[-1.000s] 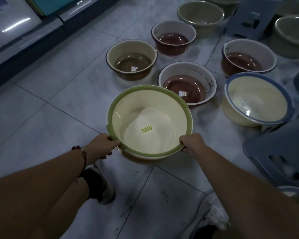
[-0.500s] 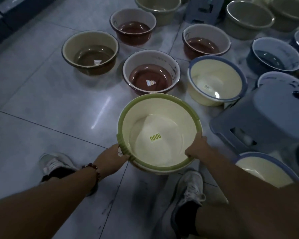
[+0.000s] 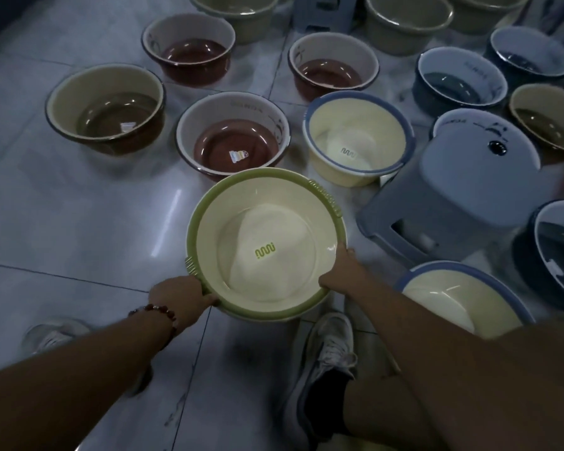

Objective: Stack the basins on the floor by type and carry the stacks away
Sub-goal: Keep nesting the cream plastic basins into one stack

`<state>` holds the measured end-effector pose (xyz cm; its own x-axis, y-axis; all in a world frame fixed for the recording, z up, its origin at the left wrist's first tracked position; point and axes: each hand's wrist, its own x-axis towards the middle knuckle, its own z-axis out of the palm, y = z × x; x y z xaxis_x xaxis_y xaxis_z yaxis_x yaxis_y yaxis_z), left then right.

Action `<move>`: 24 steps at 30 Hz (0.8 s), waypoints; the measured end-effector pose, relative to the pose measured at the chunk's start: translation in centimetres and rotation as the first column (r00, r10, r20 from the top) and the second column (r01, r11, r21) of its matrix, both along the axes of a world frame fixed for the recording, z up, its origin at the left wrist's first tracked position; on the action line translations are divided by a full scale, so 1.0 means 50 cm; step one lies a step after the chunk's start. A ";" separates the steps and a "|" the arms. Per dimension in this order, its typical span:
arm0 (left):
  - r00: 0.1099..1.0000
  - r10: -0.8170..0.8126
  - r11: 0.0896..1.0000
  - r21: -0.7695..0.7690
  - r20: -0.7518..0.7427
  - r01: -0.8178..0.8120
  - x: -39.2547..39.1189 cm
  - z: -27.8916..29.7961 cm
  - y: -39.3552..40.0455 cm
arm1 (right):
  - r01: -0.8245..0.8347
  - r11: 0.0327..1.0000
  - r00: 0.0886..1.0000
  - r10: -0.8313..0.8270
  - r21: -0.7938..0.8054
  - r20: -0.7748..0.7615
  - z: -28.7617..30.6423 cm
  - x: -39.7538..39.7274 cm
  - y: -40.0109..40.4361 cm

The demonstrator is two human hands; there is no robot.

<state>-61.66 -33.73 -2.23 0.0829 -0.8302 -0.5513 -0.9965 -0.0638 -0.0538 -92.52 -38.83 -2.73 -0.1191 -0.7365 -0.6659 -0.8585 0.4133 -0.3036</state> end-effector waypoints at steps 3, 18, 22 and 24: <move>0.987 -0.109 0.994 0.010 0.117 0.109 -0.029 0.038 -0.027 | -0.159 0.986 0.981 0.152 -0.053 -0.122 0.026 -0.009 -0.001; 0.862 -0.505 0.834 -0.279 -0.036 0.476 -0.241 0.330 -0.043 | -0.094 0.985 0.951 0.046 -0.143 -0.305 0.196 -0.079 0.084; 0.821 -0.563 0.809 -0.265 -0.095 0.524 -0.312 0.309 -0.050 | 0.042 0.990 0.952 -0.080 -0.132 -0.296 0.138 -0.103 0.099; 0.771 -0.634 0.753 -0.280 -0.064 0.596 -0.326 0.307 -0.052 | 0.098 0.991 0.947 -0.120 -0.088 -0.297 0.103 -0.117 0.107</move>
<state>-77.96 -36.31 13.11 -0.5548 -0.7755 -0.3013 -0.8185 0.5738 0.0304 -98.37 -33.48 2.44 -0.3880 -0.7517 -0.5333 -0.8654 0.4962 -0.0698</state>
